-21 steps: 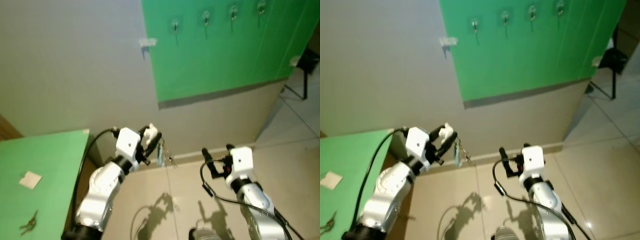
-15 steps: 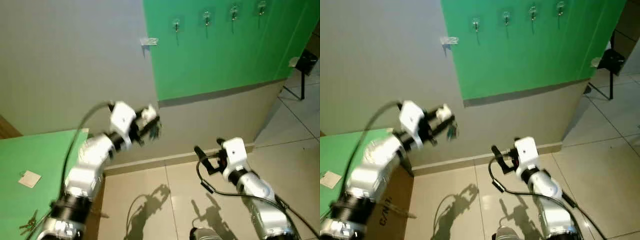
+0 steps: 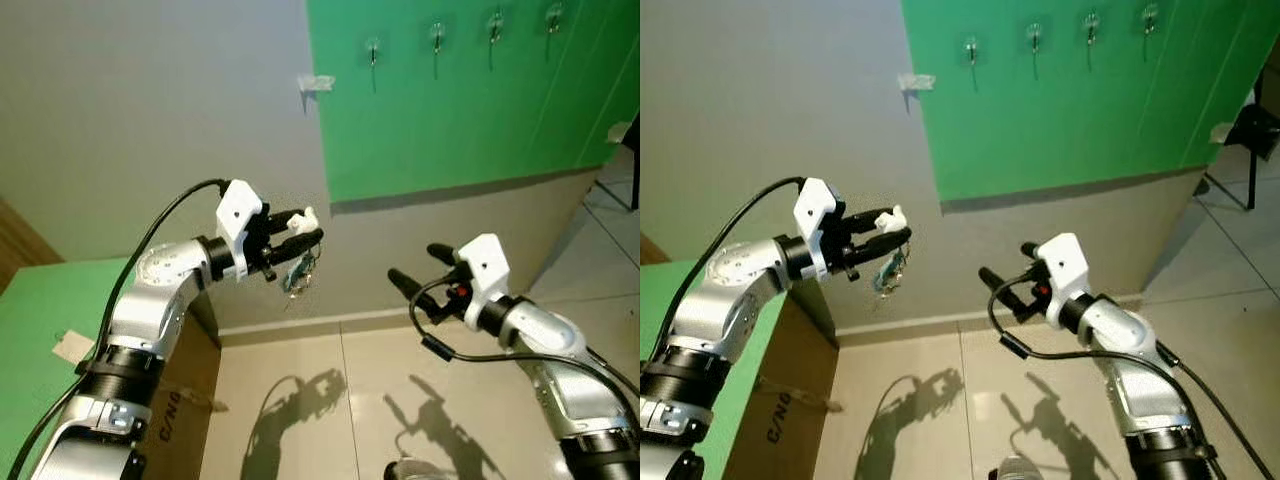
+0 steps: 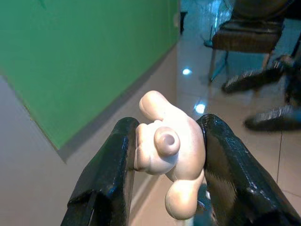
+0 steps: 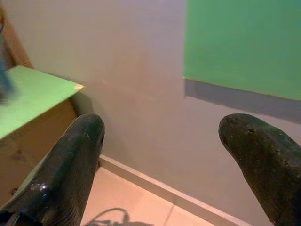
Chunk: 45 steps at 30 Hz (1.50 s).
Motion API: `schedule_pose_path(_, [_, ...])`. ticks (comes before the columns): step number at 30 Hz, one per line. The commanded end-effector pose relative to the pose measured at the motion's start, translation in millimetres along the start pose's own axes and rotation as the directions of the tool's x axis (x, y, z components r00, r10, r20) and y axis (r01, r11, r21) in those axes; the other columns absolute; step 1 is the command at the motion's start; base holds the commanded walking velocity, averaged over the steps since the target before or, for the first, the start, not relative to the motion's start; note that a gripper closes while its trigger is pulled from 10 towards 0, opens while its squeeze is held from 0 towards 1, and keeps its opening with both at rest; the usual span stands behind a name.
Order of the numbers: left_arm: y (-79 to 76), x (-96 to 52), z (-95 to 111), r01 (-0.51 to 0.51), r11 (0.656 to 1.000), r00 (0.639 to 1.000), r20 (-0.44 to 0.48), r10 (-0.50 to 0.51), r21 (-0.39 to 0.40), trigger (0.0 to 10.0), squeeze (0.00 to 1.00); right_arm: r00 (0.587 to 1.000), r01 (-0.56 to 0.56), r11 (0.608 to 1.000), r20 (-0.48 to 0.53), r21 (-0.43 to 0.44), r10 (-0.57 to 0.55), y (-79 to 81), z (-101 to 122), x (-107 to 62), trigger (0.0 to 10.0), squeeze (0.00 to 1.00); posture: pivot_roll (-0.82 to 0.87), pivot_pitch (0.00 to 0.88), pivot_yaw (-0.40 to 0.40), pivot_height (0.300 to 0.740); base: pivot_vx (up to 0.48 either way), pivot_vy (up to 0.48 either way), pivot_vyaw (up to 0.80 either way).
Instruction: Hang keys on a hook
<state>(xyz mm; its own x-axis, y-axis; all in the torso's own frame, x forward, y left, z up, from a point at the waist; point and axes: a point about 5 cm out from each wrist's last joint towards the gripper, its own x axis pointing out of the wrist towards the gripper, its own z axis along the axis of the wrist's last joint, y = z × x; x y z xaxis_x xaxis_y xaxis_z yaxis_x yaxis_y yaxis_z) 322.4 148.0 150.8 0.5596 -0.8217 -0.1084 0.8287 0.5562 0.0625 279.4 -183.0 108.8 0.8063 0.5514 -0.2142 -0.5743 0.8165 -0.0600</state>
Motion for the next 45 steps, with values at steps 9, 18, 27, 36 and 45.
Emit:
schedule_pose_path(9, [8.3,-2.0,8,0.024,0.999,0.999,-0.038,-0.023,0.023,0.0,0.00,0.982,-0.189,0.980,0.025,0.065,0.187,9.8,33,-2.7,10.0,0.00,-0.28,0.000,0.141,0.740,0.000,0.000,0.00])
schedule_pose_path(18, [6.2,8.1,16,0.002,0.999,1.000,-0.018,-0.001,0.044,0.0,0.00,0.967,-0.248,0.962,0.097,0.118,0.237,28.4,54,9.0,10.0,0.00,-0.28,0.000,0.141,0.740,0.000,0.000,0.00])
schedule_pose_path(27, [3.3,17.0,19,-0.017,0.998,1.000,-0.012,0.018,0.056,0.0,0.00,0.952,-0.300,0.944,0.109,0.141,0.286,44.4,62,13.1,10.0,0.00,-0.28,0.000,0.141,0.740,0.000,0.000,0.00])
schedule_pose_path(36, [3.6,23.5,24,-0.041,0.996,0.999,-0.007,0.042,0.075,0.0,0.00,0.946,-0.319,0.939,0.108,0.133,0.306,56.7,66,24.0,10.0,0.00,-0.27,0.000,0.143,0.740,0.000,0.000,0.00])
schedule_pose_path(45, [5.9,27.2,28,-0.079,0.993,0.997,0.010,0.078,0.090,0.0,0.00,0.945,-0.321,0.938,0.110,0.129,0.308,66.6,66,31.2,10.0,0.00,-0.27,0.000,0.144,0.740,0.000,0.000,0.00])
